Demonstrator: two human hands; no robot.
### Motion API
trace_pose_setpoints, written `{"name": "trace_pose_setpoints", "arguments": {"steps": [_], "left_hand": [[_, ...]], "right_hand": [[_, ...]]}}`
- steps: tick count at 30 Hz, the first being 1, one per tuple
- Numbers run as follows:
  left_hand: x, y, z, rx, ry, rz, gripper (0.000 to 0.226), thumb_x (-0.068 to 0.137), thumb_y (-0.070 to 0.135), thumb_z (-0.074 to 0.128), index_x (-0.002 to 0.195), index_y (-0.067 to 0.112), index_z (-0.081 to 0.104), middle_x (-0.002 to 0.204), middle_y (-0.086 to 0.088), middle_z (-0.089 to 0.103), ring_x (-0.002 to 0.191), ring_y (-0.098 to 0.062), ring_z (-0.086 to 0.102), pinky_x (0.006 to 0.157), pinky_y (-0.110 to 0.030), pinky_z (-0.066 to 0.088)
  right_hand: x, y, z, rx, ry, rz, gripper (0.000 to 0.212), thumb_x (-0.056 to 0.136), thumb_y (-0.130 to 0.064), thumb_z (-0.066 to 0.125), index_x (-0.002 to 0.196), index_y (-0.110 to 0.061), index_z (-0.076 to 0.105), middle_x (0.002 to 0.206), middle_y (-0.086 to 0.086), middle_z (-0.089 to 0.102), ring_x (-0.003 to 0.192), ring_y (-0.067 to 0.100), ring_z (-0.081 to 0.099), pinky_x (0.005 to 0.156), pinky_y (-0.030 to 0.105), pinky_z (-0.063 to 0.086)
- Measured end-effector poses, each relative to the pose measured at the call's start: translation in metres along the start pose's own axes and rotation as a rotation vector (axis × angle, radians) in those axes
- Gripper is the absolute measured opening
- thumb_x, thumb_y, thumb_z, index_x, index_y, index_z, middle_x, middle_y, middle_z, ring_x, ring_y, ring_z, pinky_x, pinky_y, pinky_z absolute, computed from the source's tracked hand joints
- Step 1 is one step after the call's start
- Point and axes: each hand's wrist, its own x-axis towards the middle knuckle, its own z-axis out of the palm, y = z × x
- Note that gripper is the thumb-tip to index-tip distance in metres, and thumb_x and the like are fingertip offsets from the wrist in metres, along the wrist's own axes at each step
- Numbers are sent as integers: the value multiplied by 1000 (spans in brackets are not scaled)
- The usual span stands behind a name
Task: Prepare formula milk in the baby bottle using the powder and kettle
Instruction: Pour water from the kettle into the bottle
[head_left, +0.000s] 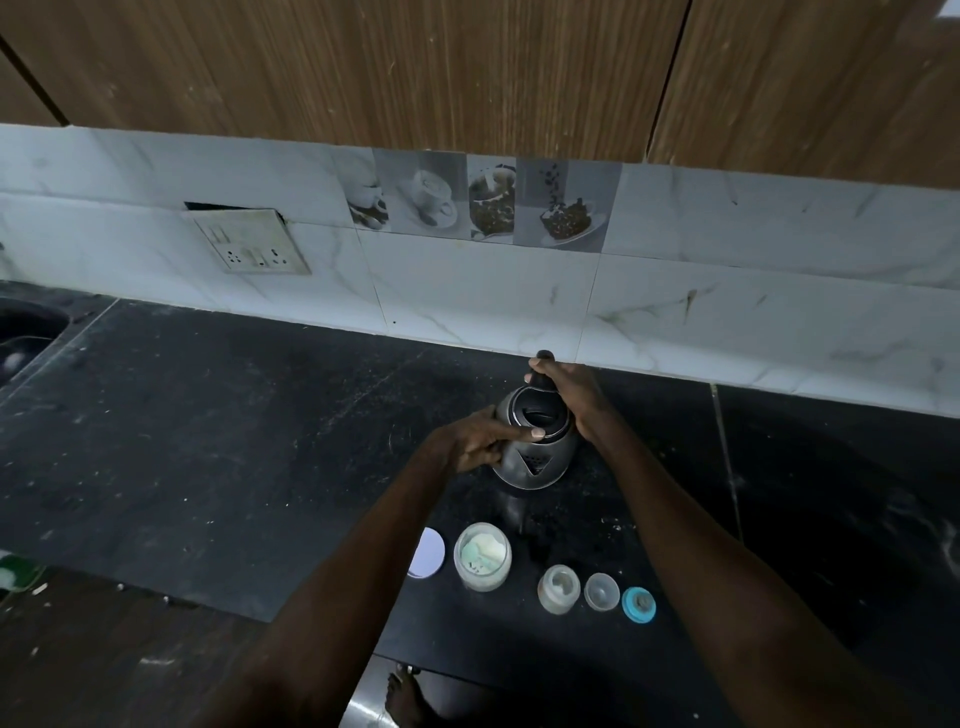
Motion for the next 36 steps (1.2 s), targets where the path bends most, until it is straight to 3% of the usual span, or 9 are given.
{"name": "trace_pose_setpoints", "arguments": {"steps": [2, 4, 8, 11, 15, 18, 22, 26, 36], "left_hand": [[-2, -7, 2, -4, 55, 14, 75, 74, 21, 96, 140, 16, 61, 135, -9, 71, 128, -29, 66, 118, -55, 44], [-7, -11, 6, -13, 92, 32, 69, 75, 16, 94, 136, 17, 62, 130, -6, 74, 124, -26, 69, 115, -50, 48], [-13, -15, 16, -63, 115, 96, 65, 79, 2, 88, 135, 18, 59, 123, -2, 77, 115, -22, 73, 91, -34, 61], [-18, -14, 29, -54, 124, 128, 77, 74, 6, 92, 141, 16, 54, 129, -4, 74, 117, -23, 72, 93, -36, 61], [-23, -14, 46, -38, 136, 165, 76, 73, 4, 93, 139, 16, 55, 129, -8, 73, 117, -27, 72, 82, -32, 62], [-22, -20, 54, -29, 117, 183, 80, 70, 3, 94, 140, 14, 55, 130, -11, 73, 118, -29, 72, 86, -36, 62], [-26, -32, 64, 1, 92, 214, 85, 66, 2, 96, 139, 14, 56, 131, -11, 72, 123, -30, 69, 102, -48, 57], [-33, -44, 72, 20, 111, 244, 77, 68, -9, 92, 129, 23, 59, 125, -5, 75, 119, -23, 71, 100, -37, 59], [-44, -67, 76, 14, 136, 231, 97, 61, -3, 97, 142, 24, 51, 134, -3, 70, 123, -20, 68, 101, -40, 59]], "right_hand": [[-5, 1, 2, 10, 8, -18, 33, 86, -33, 80, 103, -4, 79, 100, 16, 79, 80, 21, 74, 82, 38, 62], [-11, 2, 3, 14, 26, -38, 30, 86, -31, 80, 99, -4, 79, 100, 17, 79, 79, 20, 73, 78, 37, 61], [-20, 0, -5, 1, 49, -71, 28, 85, -31, 81, 96, -6, 80, 94, 10, 80, 78, 17, 71, 74, 34, 59], [-26, -2, -18, 2, 63, -93, 32, 81, -34, 83, 95, -5, 79, 95, 12, 80, 77, 17, 71, 76, 37, 59], [-42, -2, -33, 27, 101, -132, 33, 83, -32, 82, 95, -2, 79, 95, 14, 79, 76, 16, 70, 74, 34, 58], [-54, 3, -40, 42, 139, -167, 30, 86, -27, 81, 98, 0, 79, 89, 9, 79, 74, 13, 70, 71, 30, 58], [-68, 14, -48, 17, 172, -191, 34, 81, -33, 83, 95, -3, 78, 94, 17, 79, 76, 18, 71, 75, 37, 59], [-81, 28, -50, 1, 223, -198, 50, 73, -42, 85, 93, 2, 75, 93, 27, 74, 73, 22, 66, 71, 41, 55], [-102, 43, -48, -33, 225, -206, 47, 77, -39, 84, 89, 5, 72, 89, 25, 74, 70, 19, 65, 67, 38, 53]]}}
